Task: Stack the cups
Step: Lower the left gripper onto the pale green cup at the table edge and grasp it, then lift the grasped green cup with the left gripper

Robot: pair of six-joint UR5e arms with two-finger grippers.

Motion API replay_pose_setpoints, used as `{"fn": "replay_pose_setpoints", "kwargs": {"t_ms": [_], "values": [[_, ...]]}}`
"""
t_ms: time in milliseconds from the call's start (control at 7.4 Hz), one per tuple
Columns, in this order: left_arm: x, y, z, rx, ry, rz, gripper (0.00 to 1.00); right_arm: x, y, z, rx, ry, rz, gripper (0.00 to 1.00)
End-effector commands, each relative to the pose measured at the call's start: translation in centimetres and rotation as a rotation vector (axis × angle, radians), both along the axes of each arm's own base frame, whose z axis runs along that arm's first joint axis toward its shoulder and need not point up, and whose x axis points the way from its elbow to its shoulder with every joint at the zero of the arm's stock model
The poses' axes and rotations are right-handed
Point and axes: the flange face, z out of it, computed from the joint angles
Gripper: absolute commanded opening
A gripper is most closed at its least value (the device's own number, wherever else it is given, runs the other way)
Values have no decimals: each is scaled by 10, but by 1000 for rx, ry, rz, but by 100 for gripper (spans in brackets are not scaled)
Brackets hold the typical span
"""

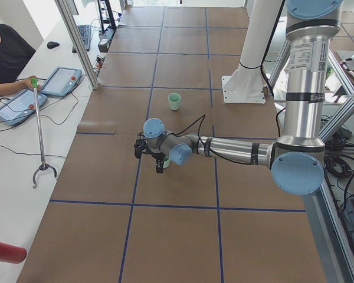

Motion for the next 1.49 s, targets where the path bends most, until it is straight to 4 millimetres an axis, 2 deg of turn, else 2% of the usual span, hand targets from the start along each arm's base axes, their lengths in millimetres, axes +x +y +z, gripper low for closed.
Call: {"fn": "replay_pose_setpoints", "kwargs": {"t_ms": [0, 135, 270, 405, 541, 811, 946, 1216, 1351], "values": [[13, 4, 14, 8, 1, 28, 100, 0, 0, 0, 1, 0, 0, 100], [14, 5, 18, 0, -3, 31, 97, 0, 0, 0, 1, 0, 0, 100], [14, 5, 17, 0, -2, 29, 38, 0, 0, 0, 1, 0, 0, 100], [14, 6, 16, 4, -1, 31, 5, 0, 0, 0, 1, 0, 0, 100], [14, 5, 12, 5, 0, 27, 0, 0, 0, 0, 1, 0, 0, 100], [7, 11, -17, 37, 25, 16, 0, 0, 0, 0, 1, 0, 0, 100], [-1, 11, -38, 31, 32, -8, 0, 0, 0, -1, 1, 0, 0, 100], [-57, 7, -115, -25, 0, -105, 0, 0, 0, -1, 1, 0, 0, 100], [-74, 7, -149, -53, -13, -138, 0, 0, 0, 0, 1, 0, 0, 100]]}}
